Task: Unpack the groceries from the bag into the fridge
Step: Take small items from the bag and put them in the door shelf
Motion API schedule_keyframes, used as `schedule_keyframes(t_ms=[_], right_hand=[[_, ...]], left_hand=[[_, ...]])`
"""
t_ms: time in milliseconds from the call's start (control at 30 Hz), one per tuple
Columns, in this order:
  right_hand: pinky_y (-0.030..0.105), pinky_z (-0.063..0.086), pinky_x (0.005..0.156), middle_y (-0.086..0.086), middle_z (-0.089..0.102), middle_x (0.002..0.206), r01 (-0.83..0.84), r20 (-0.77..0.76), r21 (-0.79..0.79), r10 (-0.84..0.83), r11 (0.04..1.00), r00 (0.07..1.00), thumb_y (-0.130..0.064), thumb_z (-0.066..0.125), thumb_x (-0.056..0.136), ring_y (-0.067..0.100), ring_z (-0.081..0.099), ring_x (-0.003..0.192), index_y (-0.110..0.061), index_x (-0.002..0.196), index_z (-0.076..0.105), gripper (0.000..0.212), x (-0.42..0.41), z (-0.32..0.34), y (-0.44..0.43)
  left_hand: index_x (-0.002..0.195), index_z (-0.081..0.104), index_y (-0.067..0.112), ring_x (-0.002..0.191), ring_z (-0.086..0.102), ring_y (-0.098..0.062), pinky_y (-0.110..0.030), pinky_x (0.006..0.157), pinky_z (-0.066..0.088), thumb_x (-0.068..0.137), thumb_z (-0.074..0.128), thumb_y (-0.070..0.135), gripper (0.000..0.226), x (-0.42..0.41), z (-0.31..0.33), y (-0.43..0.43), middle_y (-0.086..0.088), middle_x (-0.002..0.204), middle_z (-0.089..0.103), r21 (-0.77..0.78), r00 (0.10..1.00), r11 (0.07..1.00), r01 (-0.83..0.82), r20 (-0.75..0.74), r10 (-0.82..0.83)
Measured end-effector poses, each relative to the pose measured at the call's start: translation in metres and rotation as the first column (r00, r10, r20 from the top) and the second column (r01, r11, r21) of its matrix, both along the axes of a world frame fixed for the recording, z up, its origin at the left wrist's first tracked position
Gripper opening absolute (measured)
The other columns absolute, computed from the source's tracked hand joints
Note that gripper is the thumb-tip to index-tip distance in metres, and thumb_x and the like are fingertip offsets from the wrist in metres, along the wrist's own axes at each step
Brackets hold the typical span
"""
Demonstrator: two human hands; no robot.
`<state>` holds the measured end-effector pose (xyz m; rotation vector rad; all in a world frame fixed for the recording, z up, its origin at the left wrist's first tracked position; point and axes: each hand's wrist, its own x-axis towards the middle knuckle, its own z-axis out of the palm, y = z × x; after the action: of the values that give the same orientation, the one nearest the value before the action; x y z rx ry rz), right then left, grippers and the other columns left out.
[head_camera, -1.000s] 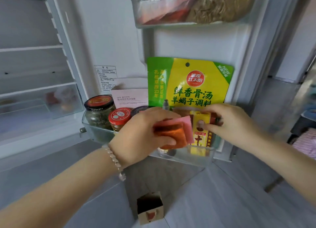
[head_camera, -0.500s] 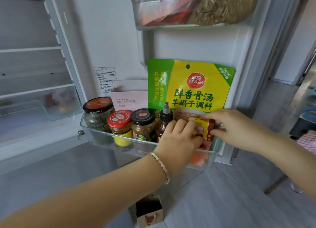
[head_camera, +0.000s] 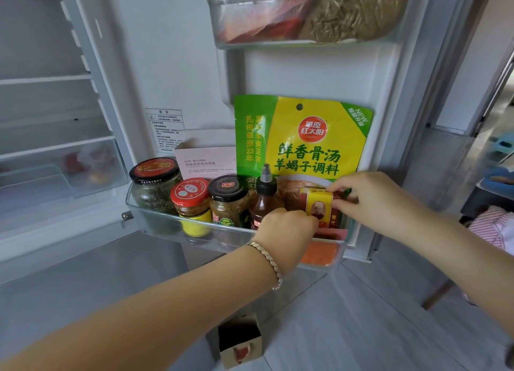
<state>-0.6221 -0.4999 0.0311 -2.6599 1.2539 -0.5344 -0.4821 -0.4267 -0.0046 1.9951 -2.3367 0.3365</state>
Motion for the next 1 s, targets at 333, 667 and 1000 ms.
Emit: schedule_keyframes(t_ms=[333,667,1000], right_hand=[[0.029,0.049,0.081,-0.01,0.061,0.099,-0.229,0.014,-0.14,0.233,0.963,0.972,-0.028,0.059,0.087,0.008,0.057,0.09,-0.025,0.103,0.068,0.019,0.049,0.03,0.059],[0.03,0.048,0.087,-0.001,0.064,0.115,-0.621,-0.305,0.408,0.741,0.669,0.599,-0.03,0.057,0.088,0.019,0.06,0.105,-0.018,0.109,0.065,0.026,0.282,-0.049,0.127],[0.027,0.04,0.068,0.008,0.054,0.074,-0.74,-0.678,0.496,0.735,0.455,-0.003,-0.024,0.054,0.089,0.025,0.05,0.065,-0.005,0.08,0.06,0.022,0.396,-0.115,0.233]], left_hand=[[0.09,0.068,0.019,0.077,0.062,-0.018,-0.03,0.067,0.047,0.083,0.049,0.021,0.021,0.113,-0.019,0.088,0.005,0.086,0.068,-0.363,0.985,0.931,0.03,-0.148,-0.09],[0.102,0.064,0.011,0.104,0.058,-0.024,-0.027,0.09,0.045,0.089,0.04,0.022,0.029,0.253,-0.083,0.204,-0.008,0.11,0.064,0.494,0.485,0.534,-0.686,-0.235,0.842],[0.12,0.058,0.0,0.112,0.056,-0.032,-0.034,0.091,0.045,0.097,0.041,0.014,0.032,0.236,-0.109,0.342,-0.014,0.12,0.061,0.59,-0.179,-0.072,-0.804,-0.124,0.976]])
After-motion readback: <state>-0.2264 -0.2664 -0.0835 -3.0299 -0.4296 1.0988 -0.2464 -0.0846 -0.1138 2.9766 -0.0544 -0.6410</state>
